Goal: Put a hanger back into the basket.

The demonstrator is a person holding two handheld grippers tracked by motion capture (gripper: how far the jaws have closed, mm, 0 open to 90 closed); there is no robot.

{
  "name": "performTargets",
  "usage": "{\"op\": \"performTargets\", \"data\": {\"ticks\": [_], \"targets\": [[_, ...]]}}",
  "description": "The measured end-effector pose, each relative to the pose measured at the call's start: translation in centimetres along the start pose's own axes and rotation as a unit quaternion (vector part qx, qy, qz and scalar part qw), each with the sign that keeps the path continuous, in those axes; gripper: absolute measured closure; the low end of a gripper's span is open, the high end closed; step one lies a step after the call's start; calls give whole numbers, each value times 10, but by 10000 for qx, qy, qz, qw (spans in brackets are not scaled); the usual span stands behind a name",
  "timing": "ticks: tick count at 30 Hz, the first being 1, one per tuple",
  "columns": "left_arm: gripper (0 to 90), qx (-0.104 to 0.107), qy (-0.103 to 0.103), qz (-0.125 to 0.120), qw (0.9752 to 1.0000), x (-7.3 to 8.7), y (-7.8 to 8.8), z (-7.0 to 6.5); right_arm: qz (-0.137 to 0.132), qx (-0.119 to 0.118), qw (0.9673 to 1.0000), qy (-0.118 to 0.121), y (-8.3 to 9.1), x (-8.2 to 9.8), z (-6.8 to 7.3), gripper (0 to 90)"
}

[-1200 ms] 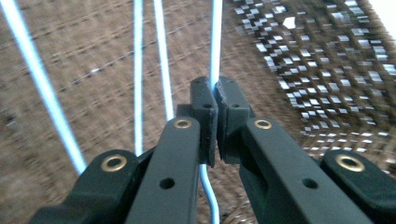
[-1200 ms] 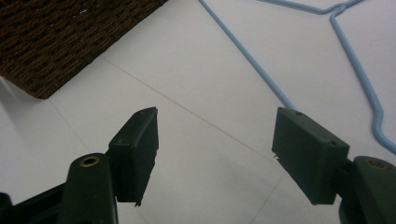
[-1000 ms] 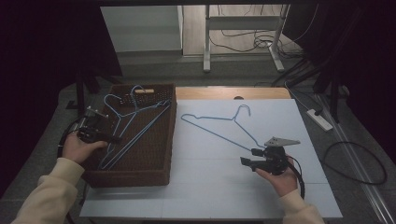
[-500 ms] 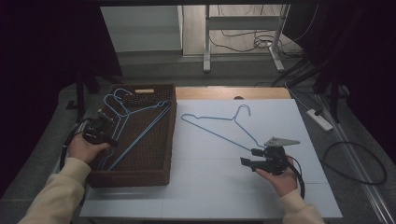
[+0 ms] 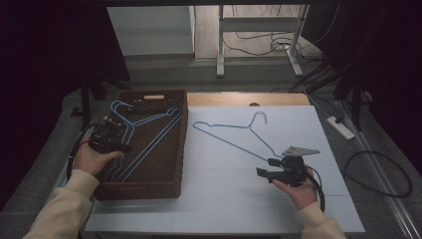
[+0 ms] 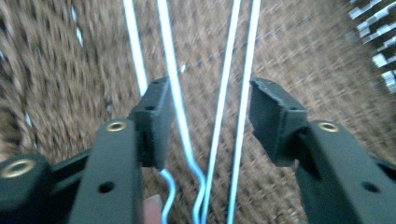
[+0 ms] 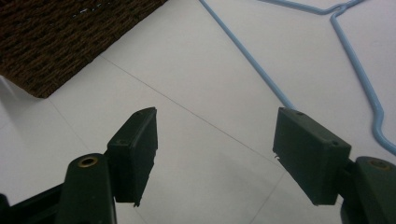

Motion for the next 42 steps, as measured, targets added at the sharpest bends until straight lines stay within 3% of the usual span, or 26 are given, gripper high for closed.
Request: {"op": "performTargets", "data": {"ticks": [2,6,11,15,17,20,22,23,24,25,31,35,39,42], "targets": [[428,-30,-108,-277,9996,-6,8,-7,8,-5,10000,-1,0,0,0,312],[372,129,-271,-648,9975,-14,23,-24,22,-12,10000,13,-1,0,0,311],[353,302,-435,-1200,9914,-18,47,-48,-3,-14,10000,4,-1,-1,-1,311],[341,663,-621,-1560,9836,-16,65,-72,-3,-18,10000,24,-2,-2,-1,308],[340,1017,-665,-1848,9752,-13,76,-91,-12,-18,10000,53,-3,-3,-1,306],[340,1080,-851,-2132,9673,-8,83,-111,-13,-29,10000,52,-5,-5,-1,303],[339,1141,-903,-2272,9629,-6,86,-120,-27,-49,10000,33,-6,-6,-1,302],[339,1141,-903,-2272,9629,-6,86,-120,-44,-67,10000,33,-6,-7,-1,302],[338,1142,-1004,-2405,9587,-4,88,-131,-43,-94,9999,33,-7,-8,-1,302],[338,1129,-1030,-2447,9575,-3,88,-135,-58,-114,9999,41,-7,-9,0,302],[332,1194,-1181,-2415,9558,4,77,-149,-149,-141,9998,71,-6,-13,-2,302],[332,1449,-1105,-2487,9513,6,71,-156,-210,-127,9997,86,-3,-14,-3,303],[332,1526,-1072,-2532,9493,7,69,-157,-218,-81,9997,89,-2,-15,-5,304],[332,1525,-1115,-2436,9513,9,62,-158,-191,-51,9997,128,-2,-13,-4,304]]}}
Point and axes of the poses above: each handheld gripper's, and its own axes: y roughly backward along the jaws, x roughly out of its underside, z roughly to its left, the point moved 10 cm from there along -y, roughly forward along the jaws, and after that the axes turned 4 degrees about z, right-handed, at the moved point
